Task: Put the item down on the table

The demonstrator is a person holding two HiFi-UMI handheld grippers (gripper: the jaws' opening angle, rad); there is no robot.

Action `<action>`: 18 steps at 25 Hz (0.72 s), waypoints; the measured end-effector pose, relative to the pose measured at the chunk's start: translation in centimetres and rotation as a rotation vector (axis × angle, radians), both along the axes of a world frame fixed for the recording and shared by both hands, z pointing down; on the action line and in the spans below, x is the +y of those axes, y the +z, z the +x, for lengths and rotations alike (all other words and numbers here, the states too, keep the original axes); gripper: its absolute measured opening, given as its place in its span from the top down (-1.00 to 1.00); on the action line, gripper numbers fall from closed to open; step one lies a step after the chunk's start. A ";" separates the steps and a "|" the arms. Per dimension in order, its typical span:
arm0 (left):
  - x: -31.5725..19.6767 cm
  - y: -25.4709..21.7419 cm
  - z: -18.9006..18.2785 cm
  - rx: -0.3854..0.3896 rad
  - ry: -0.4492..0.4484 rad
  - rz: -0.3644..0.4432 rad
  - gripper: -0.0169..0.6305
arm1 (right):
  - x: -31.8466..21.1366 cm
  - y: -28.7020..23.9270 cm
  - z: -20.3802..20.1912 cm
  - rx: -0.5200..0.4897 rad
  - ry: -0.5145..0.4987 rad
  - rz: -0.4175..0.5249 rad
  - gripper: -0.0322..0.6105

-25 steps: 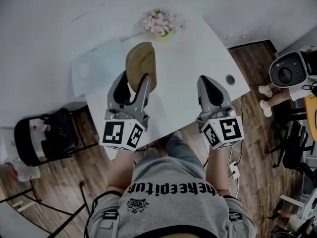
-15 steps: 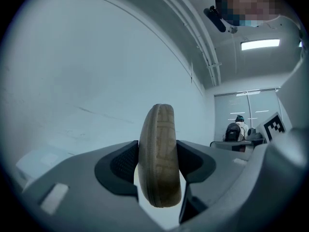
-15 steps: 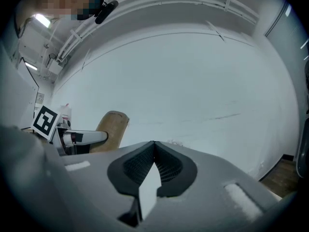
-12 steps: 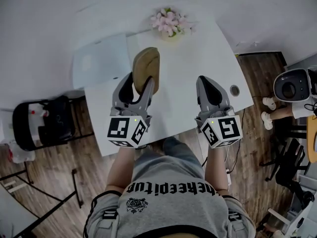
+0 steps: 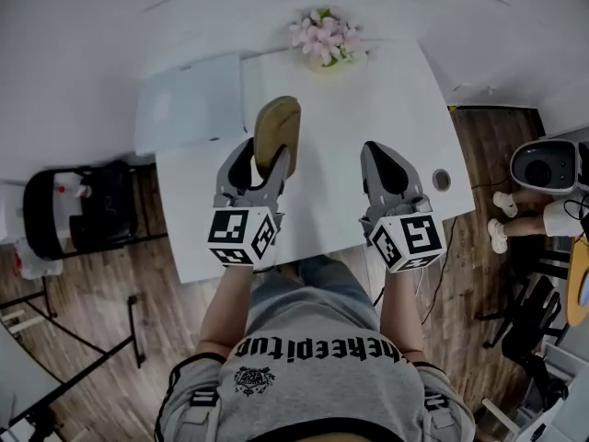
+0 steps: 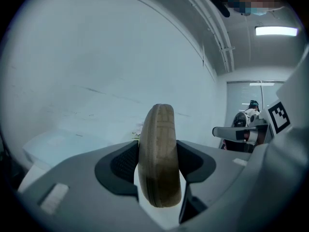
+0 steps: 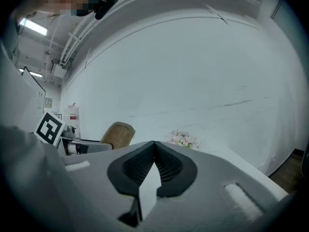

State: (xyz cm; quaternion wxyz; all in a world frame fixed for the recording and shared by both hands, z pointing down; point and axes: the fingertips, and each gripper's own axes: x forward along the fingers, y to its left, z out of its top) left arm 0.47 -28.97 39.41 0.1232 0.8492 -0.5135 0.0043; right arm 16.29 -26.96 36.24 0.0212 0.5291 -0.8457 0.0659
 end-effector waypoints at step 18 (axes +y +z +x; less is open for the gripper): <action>-1.0 8.5 1.3 -0.096 -0.069 -0.229 0.19 | -2.3 3.1 0.7 -0.019 -0.096 -0.077 0.89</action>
